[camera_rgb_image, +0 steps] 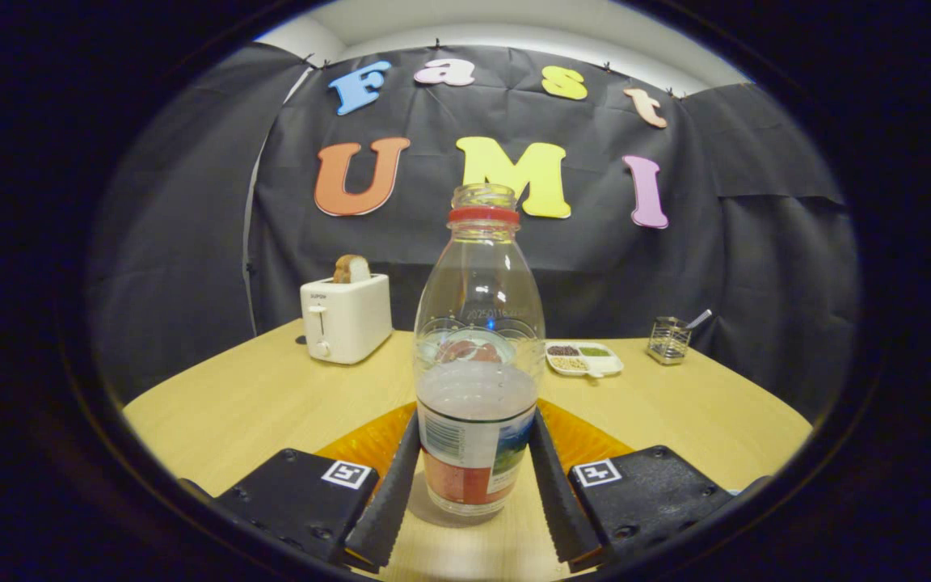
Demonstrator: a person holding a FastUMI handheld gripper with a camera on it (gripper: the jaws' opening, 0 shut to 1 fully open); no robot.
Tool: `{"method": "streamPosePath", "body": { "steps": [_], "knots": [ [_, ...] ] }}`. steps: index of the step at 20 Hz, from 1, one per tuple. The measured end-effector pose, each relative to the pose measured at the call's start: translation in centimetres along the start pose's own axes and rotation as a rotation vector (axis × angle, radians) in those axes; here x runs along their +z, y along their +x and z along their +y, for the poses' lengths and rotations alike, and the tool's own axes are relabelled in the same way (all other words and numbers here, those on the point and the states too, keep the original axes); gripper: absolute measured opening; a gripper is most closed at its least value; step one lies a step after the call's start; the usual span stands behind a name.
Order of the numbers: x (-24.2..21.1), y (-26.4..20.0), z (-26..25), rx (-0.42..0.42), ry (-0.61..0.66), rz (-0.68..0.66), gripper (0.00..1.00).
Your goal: Take the bottle from table, then pour the juice into the cup, finally place the bottle on the coaster
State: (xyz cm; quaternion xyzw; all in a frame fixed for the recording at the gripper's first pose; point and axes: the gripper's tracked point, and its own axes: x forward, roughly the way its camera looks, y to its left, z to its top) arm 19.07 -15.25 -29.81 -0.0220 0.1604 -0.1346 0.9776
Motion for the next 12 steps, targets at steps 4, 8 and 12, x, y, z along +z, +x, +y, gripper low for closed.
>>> {"method": "streamPosePath", "body": {
  "steps": [4,8,12],
  "knots": [
    [-1.7,1.2,1.4,0.042,-0.014,0.024,0.77],
    [-2.4,1.6,0.9,0.032,-0.03,0.026,0.79],
    [-2.8,1.6,1.1,0.048,-0.009,0.038,0.84]
  ]
}}
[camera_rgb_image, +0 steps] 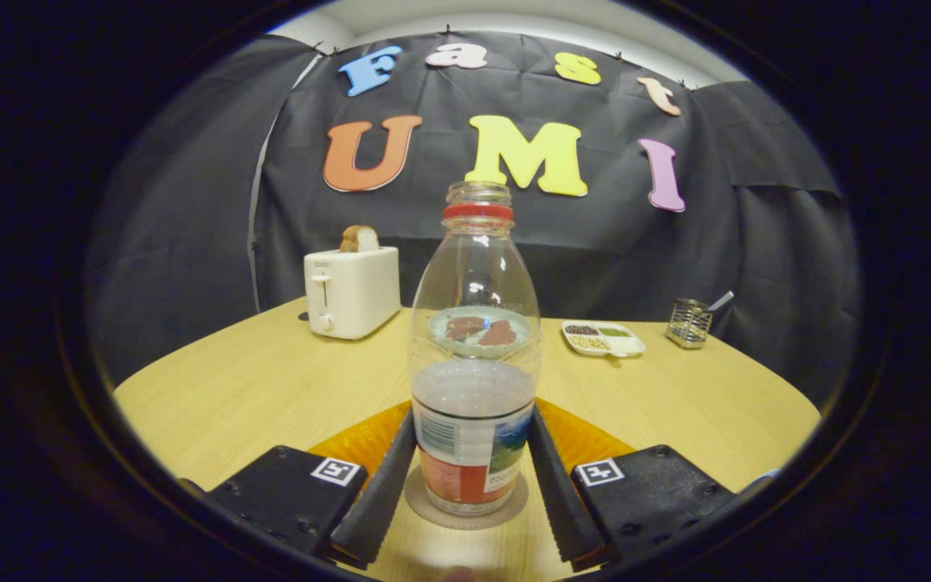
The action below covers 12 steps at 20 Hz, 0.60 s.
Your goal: Take the bottle from table, then pour the juice into the cup, finally place the bottle on the coaster
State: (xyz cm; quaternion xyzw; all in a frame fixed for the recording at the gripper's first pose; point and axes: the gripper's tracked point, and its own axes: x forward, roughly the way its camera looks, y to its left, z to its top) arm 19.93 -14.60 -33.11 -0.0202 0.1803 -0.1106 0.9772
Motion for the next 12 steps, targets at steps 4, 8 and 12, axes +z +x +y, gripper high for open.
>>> {"method": "streamPosePath", "body": {
  "steps": [4,8,12],
  "knots": [
    [0.8,-1.0,0.3,0.035,0.009,-0.026,1.0],
    [2.0,-2.9,0.0,0.034,-0.018,-0.044,1.0],
    [4.4,-6.3,-0.1,0.018,-0.01,-0.082,1.0]
  ]
}}
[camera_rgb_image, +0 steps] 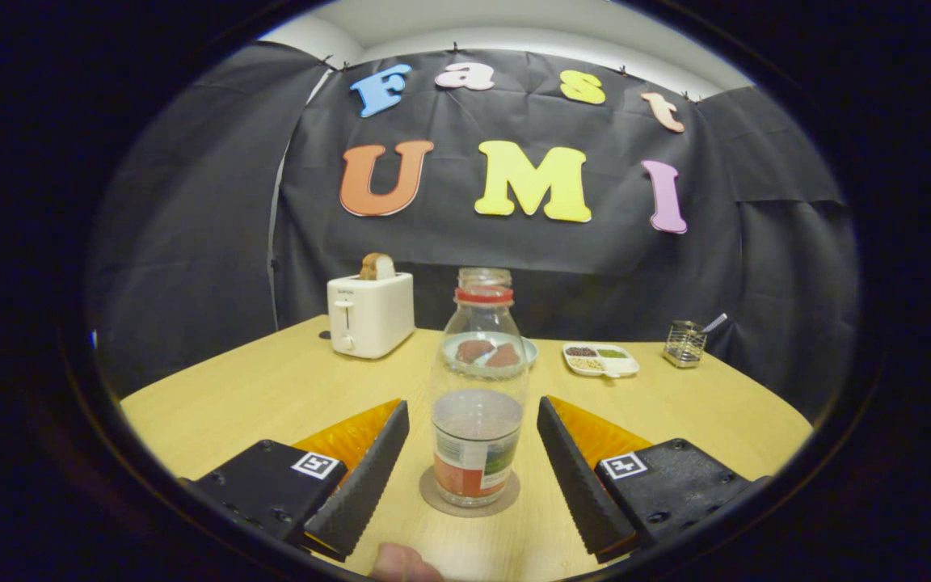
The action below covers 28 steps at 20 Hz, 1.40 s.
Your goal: Take the bottle from table, then pour the juice into the cup, finally place the bottle on the coaster
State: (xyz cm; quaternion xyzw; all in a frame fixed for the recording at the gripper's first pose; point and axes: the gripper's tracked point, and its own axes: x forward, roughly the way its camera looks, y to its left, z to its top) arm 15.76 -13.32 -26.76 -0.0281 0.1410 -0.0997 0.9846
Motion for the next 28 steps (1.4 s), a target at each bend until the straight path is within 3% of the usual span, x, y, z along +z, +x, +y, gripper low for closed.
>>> {"method": "streamPosePath", "body": {
  "steps": [5,14,21,28],
  "knots": [
    [6.7,-6.4,-0.7,-0.028,0.045,-0.071,1.0],
    [20.4,-20.4,-2.9,0.011,0.106,-0.287,1.0],
    [21.4,-27.9,-4.1,0.02,0.076,-0.306,1.0],
    [20.9,-30.5,-3.6,0.062,0.084,-0.309,1.0]
  ]
}}
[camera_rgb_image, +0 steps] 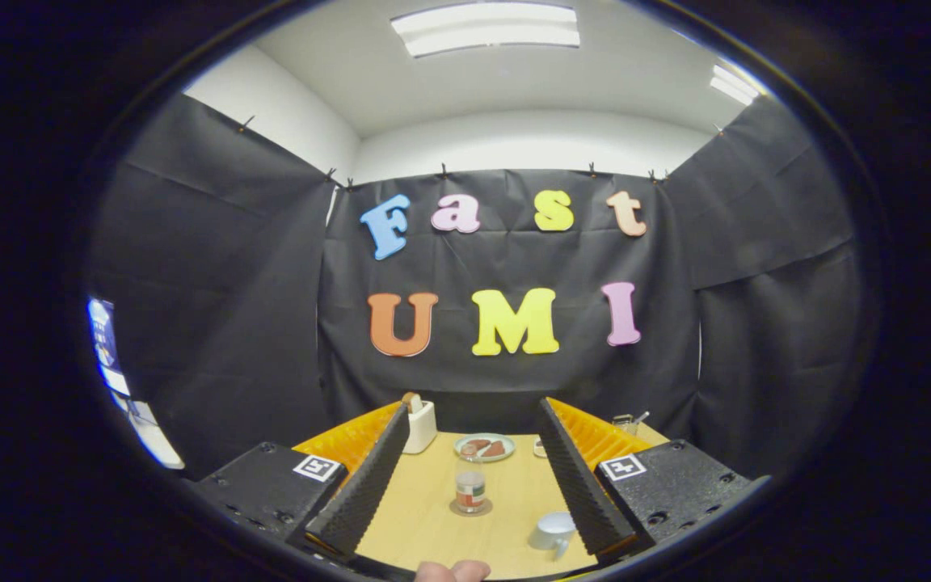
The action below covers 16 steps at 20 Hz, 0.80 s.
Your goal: Take the bottle from table, then pour the juice into the cup, finally place the bottle on the coaster
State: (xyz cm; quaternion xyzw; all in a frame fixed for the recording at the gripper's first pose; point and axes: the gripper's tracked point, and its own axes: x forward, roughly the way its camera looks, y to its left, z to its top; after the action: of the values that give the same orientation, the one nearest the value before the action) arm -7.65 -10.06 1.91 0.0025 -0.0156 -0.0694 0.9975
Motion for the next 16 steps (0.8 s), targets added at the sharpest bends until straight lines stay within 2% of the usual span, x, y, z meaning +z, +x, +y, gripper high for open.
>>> {"method": "streamPosePath", "body": {
  "steps": [10,16],
  "knots": [
    [-0.2,-0.3,0.5,0.024,-0.03,0.009,1.0],
    [-0.1,-0.6,-0.9,-0.007,-0.017,0.014,1.0]
  ]
}}
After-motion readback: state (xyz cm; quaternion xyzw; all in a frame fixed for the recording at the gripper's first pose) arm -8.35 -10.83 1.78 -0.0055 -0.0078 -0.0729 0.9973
